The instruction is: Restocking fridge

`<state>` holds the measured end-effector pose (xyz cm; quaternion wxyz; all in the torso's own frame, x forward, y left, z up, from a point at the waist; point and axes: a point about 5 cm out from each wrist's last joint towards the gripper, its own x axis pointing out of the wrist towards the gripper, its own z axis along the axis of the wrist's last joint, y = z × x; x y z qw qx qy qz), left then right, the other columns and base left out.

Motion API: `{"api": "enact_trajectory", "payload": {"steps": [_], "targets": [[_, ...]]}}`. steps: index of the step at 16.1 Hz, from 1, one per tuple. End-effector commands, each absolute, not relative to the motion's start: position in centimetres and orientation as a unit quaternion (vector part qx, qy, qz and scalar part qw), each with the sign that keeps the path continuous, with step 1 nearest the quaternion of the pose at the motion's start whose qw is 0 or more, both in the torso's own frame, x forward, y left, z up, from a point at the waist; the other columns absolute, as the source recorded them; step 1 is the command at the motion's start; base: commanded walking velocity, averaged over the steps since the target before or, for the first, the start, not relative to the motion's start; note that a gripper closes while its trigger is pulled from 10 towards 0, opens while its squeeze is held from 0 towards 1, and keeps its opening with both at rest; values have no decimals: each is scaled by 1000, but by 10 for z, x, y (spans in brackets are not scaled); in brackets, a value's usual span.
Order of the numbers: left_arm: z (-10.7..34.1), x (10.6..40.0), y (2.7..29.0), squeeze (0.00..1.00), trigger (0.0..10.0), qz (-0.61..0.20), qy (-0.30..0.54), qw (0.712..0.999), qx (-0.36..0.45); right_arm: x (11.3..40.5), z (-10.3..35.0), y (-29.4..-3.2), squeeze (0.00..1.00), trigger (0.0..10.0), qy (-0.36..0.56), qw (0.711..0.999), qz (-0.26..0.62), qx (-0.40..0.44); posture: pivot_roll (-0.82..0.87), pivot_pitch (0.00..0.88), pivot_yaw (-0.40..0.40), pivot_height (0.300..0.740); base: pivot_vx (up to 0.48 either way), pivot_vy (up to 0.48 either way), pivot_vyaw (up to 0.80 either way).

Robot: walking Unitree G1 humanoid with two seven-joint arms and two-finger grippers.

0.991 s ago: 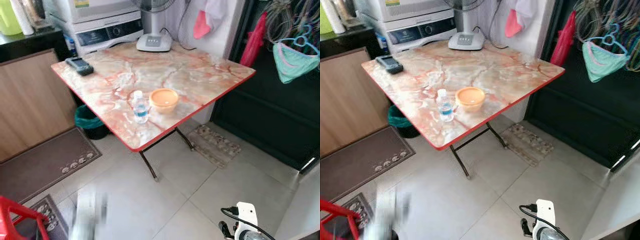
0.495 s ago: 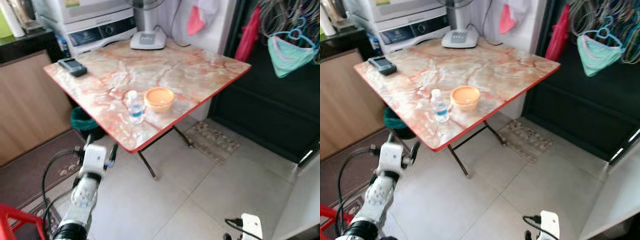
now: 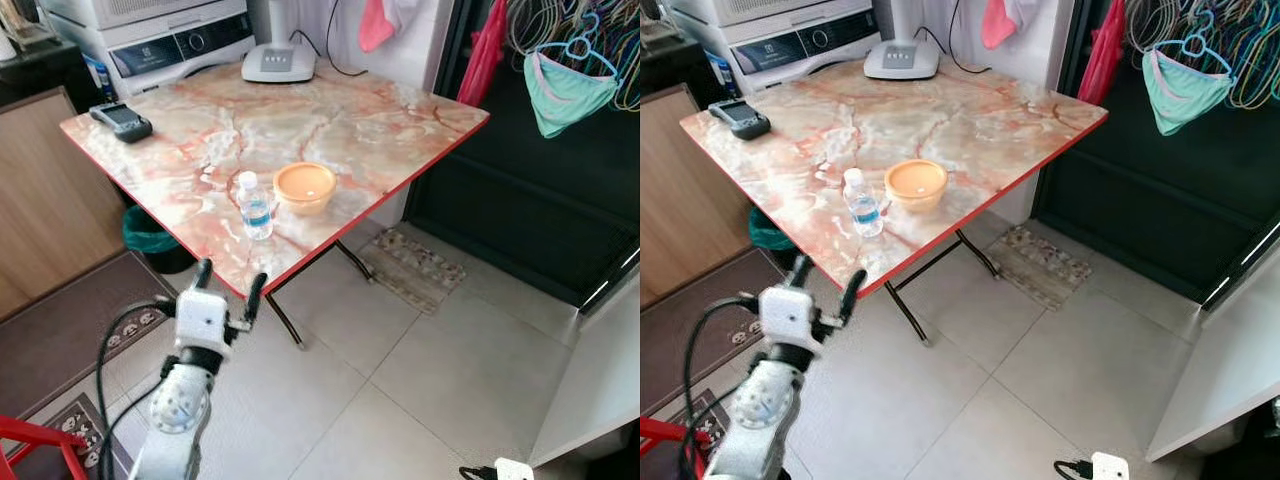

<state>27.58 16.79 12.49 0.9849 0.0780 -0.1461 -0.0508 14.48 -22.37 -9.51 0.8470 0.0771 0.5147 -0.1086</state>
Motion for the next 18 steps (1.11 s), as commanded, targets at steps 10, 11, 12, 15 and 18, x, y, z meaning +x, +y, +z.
{"api": "enact_trajectory", "payload": {"steps": [10, 11, 12, 15, 18], "targets": [[167, 277, 185, 0, 10000, -4, -160, 984, 84, 127, -102, -217, 0, 10000, 522, 847, -81, 62, 135, 80, -1, 740, 0, 0, 0], [177, 278, 182, 0, 10000, -8, -171, 982, 81, 128, -101, -217, 0, 10000, 521, 849, -69, 54, 143, 83, 4, 740, 0, 0, 531], [182, 277, 180, 0, 10000, -11, -175, 981, 80, 128, -101, -216, 0, 10000, 520, 849, -72, 57, 145, 79, 9, 740, 0, 0, 513], [184, 276, 180, 0, 10000, -17, -172, 982, 79, 128, -102, -215, 0, 10000, 519, 849, -76, 60, 143, 77, 16, 740, 0, 0, 0], [185, 273, 177, 0, 10000, -17, -168, 983, 72, 128, -102, -215, 0, 10000, 518, 850, -79, 63, 141, 74, 11, 740, 161, 0, 0]]}}
